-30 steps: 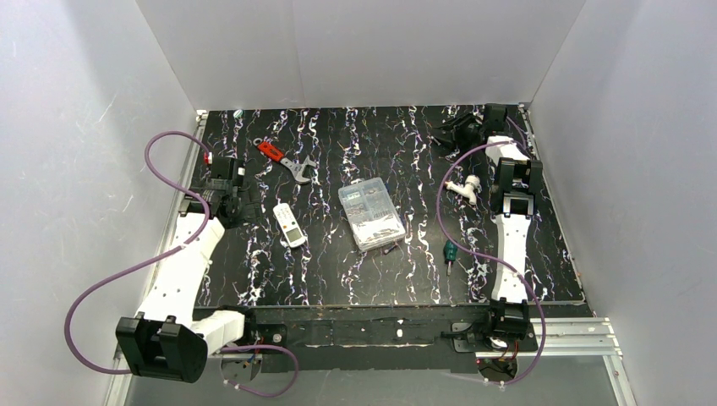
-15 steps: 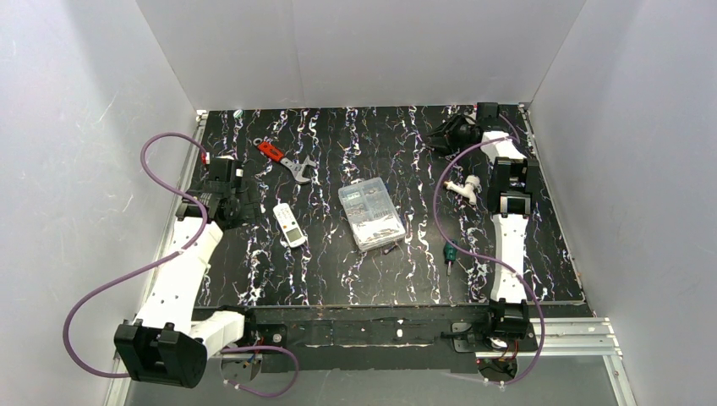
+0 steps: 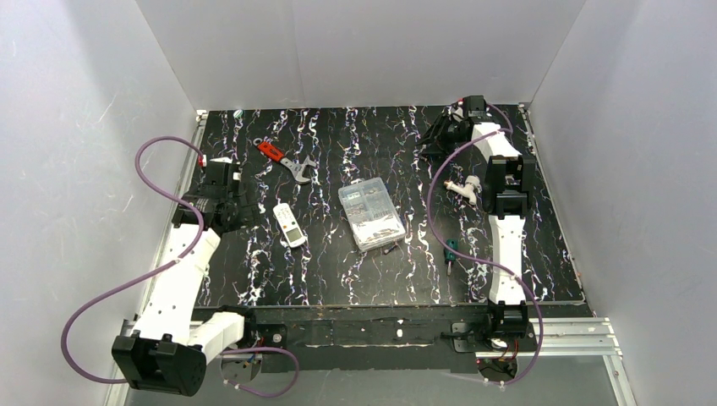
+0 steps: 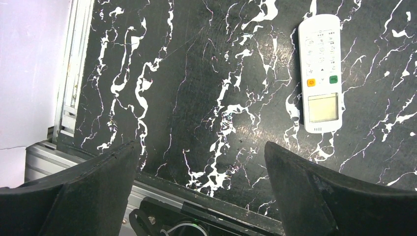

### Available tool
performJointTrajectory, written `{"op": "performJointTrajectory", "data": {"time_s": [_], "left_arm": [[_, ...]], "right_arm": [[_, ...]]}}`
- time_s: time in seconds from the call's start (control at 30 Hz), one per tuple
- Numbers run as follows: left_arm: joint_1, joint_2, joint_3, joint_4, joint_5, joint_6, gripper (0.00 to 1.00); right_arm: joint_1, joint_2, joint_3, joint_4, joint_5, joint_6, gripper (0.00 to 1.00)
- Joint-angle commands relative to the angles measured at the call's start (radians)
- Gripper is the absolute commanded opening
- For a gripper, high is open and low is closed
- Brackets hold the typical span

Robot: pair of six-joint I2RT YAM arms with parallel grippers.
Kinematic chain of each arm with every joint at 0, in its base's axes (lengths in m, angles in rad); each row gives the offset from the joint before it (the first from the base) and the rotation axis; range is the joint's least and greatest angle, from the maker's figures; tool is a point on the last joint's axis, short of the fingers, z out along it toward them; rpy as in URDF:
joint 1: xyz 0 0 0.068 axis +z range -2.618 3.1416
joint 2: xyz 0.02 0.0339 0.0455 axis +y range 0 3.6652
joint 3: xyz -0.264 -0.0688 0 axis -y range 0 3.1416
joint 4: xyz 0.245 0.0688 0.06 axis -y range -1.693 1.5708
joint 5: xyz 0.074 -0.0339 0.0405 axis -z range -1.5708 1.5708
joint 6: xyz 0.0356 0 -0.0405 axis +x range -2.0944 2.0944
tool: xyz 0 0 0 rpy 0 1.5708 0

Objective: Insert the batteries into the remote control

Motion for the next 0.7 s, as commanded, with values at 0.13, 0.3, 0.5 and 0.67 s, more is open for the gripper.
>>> {"op": "performJointTrajectory", "data": {"time_s": [0.13, 0.3, 0.5, 0.67], "left_arm": [[-0.002, -0.052, -0.03, -0.092, 0.002, -0.012, 0.99], [-0.003, -0.075, -0.042, -0.095, 0.005, -0.014, 0.99], [-0.002, -0.091, -0.054, -0.096, 0.011, -0.016, 0.99], [-0.002, -0.106, -0.065, -0.098, 0.003, -0.011, 1.0]], "right_arm": [[0.042, -0.108, 0.031, -0.209, 0.209, -0.269, 0.55], [0.087, -0.115, 0.038, -0.265, 0.284, -0.357, 0.57], [0.145, -0.124, 0.026, -0.296, 0.371, -0.458, 0.59], [0.166, -0.115, 0.028, -0.317, 0.444, -0.481, 0.56]]}}
